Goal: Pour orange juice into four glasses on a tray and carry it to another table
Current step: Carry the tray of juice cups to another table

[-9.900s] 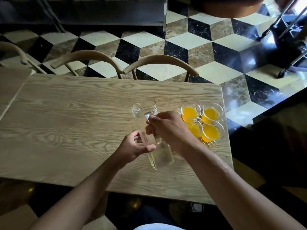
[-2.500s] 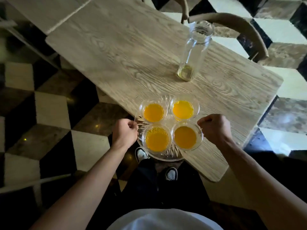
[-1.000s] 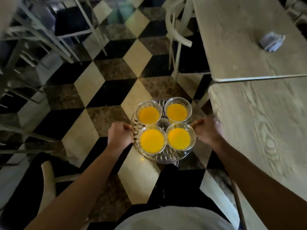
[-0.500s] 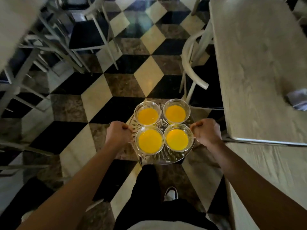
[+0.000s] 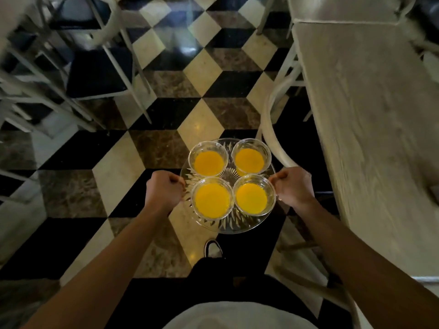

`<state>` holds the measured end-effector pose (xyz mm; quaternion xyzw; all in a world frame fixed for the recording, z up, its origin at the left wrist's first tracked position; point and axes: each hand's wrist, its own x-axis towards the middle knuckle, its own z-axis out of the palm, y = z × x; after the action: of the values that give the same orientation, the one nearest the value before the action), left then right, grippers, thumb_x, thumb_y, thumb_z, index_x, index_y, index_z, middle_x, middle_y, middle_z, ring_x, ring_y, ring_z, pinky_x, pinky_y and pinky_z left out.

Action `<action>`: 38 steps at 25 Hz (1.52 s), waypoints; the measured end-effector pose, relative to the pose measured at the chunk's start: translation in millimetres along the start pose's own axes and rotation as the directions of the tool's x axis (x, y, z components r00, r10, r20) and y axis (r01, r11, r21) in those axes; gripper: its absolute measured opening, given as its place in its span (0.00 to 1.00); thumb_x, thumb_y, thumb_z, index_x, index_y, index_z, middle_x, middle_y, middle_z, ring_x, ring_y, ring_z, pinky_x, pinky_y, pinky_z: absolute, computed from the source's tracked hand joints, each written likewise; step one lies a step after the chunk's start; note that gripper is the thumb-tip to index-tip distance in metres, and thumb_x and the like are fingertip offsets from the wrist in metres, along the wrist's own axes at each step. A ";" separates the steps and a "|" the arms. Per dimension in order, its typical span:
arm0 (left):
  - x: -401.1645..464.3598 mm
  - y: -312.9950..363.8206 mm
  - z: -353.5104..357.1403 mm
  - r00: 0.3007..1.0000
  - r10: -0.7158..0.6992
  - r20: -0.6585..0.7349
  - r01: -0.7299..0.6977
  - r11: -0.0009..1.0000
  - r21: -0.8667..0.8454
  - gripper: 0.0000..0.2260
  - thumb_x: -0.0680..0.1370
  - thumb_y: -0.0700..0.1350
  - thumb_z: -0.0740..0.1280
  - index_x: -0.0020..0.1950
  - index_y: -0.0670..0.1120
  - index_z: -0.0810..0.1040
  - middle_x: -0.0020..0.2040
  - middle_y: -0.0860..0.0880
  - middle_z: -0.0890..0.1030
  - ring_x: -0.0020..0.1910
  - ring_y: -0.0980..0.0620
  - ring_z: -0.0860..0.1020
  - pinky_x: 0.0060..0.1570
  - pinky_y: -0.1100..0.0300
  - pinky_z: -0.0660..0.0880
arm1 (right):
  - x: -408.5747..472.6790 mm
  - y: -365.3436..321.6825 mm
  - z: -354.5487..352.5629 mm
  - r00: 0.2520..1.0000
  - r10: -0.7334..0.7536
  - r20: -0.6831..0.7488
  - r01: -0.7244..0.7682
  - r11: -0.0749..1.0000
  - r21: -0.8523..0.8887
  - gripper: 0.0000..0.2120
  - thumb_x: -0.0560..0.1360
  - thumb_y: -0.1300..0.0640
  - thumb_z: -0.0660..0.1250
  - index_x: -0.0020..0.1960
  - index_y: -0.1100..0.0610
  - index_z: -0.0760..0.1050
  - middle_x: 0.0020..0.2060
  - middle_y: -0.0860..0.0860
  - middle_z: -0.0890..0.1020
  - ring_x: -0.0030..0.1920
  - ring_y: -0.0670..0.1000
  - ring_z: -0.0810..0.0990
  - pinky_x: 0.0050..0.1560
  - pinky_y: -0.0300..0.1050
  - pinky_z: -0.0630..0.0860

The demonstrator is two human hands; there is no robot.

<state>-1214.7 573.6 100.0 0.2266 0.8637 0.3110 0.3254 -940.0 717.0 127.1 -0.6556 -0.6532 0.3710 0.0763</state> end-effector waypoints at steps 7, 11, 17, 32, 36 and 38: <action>121.1 61.3 -18.6 0.999 -0.008 0.039 0.010 0.999 -0.043 0.10 0.80 0.33 0.69 0.41 0.42 0.84 0.38 0.40 0.86 0.39 0.42 0.87 0.46 0.41 0.87 | 106.4 -82.2 10.3 0.997 0.057 -0.051 -0.057 0.998 0.010 0.06 0.77 0.57 0.71 0.43 0.56 0.85 0.35 0.48 0.84 0.33 0.43 0.81 0.23 0.32 0.70; 187.7 96.8 -19.2 0.998 -0.026 0.049 0.027 0.999 -0.033 0.09 0.80 0.32 0.69 0.42 0.41 0.84 0.38 0.40 0.86 0.38 0.43 0.88 0.46 0.42 0.87 | 166.8 -117.9 11.9 0.995 0.080 -0.055 -0.076 0.995 0.066 0.05 0.76 0.58 0.72 0.42 0.54 0.85 0.35 0.48 0.85 0.35 0.46 0.84 0.27 0.35 0.73; 296.5 171.2 -9.9 0.998 -0.062 0.013 0.062 0.998 0.011 0.09 0.80 0.33 0.69 0.43 0.42 0.83 0.39 0.41 0.86 0.39 0.44 0.88 0.47 0.42 0.87 | 285.4 -176.3 5.0 0.999 0.033 -0.023 -0.033 0.999 0.032 0.06 0.77 0.58 0.71 0.43 0.54 0.85 0.36 0.48 0.85 0.36 0.45 0.83 0.27 0.34 0.71; 505.7 343.2 6.3 1.000 -0.029 0.013 0.028 0.998 0.054 0.13 0.80 0.35 0.71 0.37 0.46 0.85 0.40 0.43 0.87 0.42 0.42 0.88 0.47 0.41 0.87 | 523.6 -295.6 -44.3 1.000 0.001 -0.026 0.000 1.000 0.017 0.05 0.77 0.57 0.72 0.44 0.56 0.85 0.33 0.47 0.83 0.34 0.44 0.82 0.28 0.35 0.73; 559.4 374.2 9.7 0.997 -0.029 0.076 0.026 0.998 0.050 0.10 0.81 0.37 0.70 0.41 0.46 0.86 0.41 0.44 0.88 0.42 0.43 0.88 0.48 0.43 0.87 | 566.9 -317.7 -45.3 0.998 0.026 -0.050 -0.027 1.000 -0.011 0.06 0.76 0.54 0.73 0.42 0.55 0.85 0.33 0.48 0.84 0.35 0.47 0.84 0.30 0.39 0.77; 589.8 387.4 10.2 0.995 -0.021 0.102 0.020 1.000 0.012 0.11 0.80 0.34 0.68 0.39 0.40 0.85 0.40 0.40 0.87 0.41 0.39 0.87 0.47 0.42 0.87 | 591.3 -331.9 -44.7 0.997 0.049 -0.059 -0.049 0.999 -0.005 0.07 0.76 0.54 0.73 0.42 0.55 0.86 0.34 0.49 0.85 0.38 0.48 0.84 0.36 0.42 0.79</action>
<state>-1538.6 1200.5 110.8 0.2352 0.8501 0.2908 0.3708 -1255.4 1319.0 124.4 -0.6823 -0.6356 0.3513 0.0842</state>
